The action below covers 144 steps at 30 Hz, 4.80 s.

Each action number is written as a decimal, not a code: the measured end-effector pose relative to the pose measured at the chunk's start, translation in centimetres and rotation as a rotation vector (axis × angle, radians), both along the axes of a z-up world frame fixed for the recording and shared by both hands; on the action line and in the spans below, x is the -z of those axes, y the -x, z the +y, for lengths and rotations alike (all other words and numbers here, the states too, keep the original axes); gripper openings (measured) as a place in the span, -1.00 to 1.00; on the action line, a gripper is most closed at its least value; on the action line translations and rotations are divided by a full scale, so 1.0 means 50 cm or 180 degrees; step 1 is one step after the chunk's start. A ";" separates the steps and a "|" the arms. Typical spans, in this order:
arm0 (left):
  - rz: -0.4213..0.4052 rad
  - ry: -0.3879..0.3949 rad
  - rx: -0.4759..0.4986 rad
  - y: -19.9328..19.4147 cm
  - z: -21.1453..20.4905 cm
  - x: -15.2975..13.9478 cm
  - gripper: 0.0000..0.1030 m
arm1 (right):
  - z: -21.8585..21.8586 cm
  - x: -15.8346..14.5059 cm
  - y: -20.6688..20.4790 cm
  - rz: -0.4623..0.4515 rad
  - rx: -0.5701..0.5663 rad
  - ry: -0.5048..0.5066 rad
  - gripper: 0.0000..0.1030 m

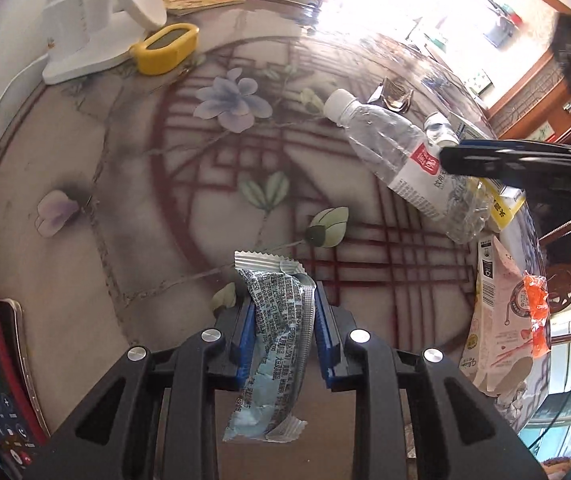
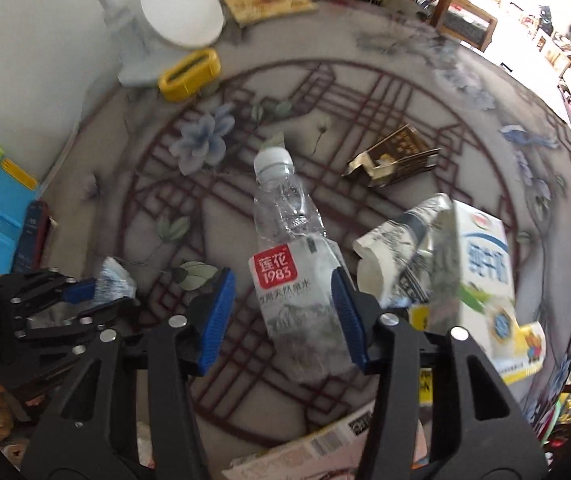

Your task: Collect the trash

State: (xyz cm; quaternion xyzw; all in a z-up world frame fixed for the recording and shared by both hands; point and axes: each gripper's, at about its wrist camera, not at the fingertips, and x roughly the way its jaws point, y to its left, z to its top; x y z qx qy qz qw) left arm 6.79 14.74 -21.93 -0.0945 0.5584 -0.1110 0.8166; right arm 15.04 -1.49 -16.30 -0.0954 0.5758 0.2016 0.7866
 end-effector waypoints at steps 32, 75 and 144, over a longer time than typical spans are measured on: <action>-0.0144 -0.0052 -0.0229 0.020 0.029 -0.029 -0.66 | -0.022 -0.064 0.069 -0.0104 0.0184 -0.0754 -0.23; -0.0736 0.0090 -0.0257 0.046 -0.134 -0.194 -0.66 | -0.133 -0.094 0.279 0.0020 -0.0058 -0.0557 0.15; -0.0735 0.0377 0.1452 0.105 -0.839 -0.241 -0.66 | -0.965 -0.150 0.455 -0.0783 0.2313 -0.1010 -0.97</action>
